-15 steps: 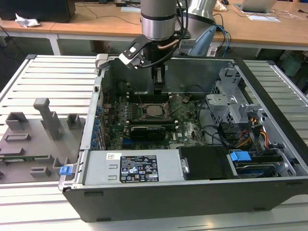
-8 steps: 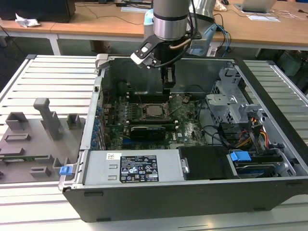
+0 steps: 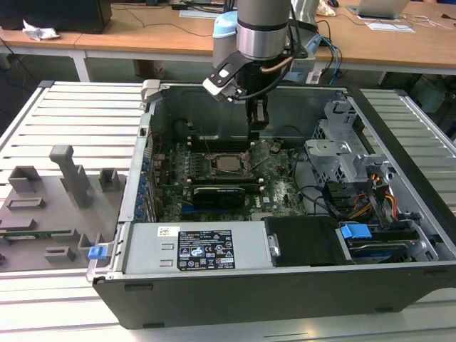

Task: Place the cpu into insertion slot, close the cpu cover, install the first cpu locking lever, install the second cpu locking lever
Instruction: 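Close the cpu cover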

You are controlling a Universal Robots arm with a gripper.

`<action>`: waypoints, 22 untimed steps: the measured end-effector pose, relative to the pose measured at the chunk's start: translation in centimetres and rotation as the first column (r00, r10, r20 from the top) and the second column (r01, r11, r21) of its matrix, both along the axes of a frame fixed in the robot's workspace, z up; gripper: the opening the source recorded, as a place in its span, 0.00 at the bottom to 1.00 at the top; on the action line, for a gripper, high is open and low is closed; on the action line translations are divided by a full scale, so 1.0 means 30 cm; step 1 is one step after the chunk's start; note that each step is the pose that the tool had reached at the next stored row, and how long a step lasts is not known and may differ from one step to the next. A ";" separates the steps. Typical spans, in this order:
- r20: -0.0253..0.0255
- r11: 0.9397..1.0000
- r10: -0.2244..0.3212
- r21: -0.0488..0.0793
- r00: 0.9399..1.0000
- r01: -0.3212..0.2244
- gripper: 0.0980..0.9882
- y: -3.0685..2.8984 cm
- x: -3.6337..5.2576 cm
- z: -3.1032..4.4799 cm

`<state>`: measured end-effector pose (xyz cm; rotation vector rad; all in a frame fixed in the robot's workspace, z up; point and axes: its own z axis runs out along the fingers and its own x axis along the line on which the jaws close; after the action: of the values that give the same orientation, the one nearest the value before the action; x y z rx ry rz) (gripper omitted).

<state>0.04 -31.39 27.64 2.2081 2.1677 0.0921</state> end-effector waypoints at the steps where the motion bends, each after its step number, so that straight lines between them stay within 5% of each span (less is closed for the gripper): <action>1: 0.000 1.000 0.000 0.000 1.000 0.000 0.01 0.000 0.003 0.000; 16: -0.003 1.000 0.000 0.000 1.000 0.000 0.01 0.002 0.115 -0.001; 22: -0.003 1.000 0.000 0.000 1.000 0.000 0.01 0.002 0.125 -0.003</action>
<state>3.79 -31.33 27.55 2.2096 2.1691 0.0885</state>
